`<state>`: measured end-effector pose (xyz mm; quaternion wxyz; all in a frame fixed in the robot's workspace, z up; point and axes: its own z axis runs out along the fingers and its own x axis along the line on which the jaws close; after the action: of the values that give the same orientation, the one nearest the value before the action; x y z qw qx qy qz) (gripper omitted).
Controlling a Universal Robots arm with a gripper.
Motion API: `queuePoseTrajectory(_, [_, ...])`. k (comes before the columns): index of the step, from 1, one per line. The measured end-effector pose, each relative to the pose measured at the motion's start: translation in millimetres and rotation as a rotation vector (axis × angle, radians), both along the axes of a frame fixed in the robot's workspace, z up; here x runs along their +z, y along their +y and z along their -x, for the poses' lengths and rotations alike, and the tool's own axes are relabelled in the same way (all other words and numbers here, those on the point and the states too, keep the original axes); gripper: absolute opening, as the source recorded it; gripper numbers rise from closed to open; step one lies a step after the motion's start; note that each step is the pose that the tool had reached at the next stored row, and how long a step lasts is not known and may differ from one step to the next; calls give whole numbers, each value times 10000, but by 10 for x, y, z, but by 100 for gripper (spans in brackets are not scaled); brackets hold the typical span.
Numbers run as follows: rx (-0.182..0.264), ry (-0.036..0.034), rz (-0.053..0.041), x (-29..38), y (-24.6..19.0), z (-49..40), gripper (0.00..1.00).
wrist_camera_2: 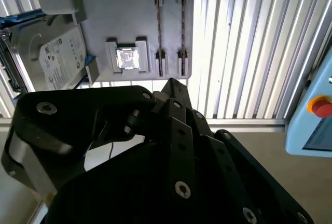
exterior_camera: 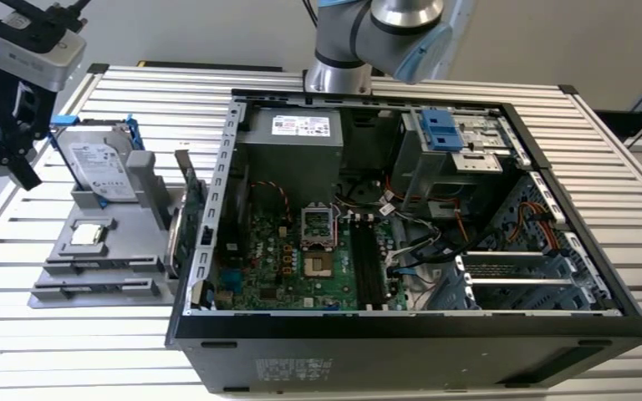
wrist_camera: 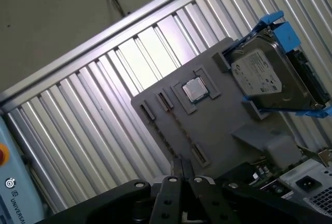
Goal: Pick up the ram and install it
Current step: 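Pick up the ram and move it above insertion slot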
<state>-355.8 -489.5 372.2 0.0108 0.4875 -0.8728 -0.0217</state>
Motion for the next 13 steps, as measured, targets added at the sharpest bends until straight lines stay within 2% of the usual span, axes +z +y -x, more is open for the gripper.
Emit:
queuePoseTrajectory(4, [162,0,1,0,0,0,0])
queuePoseTrajectory(13, [891,0,0,-1,0,0,0])
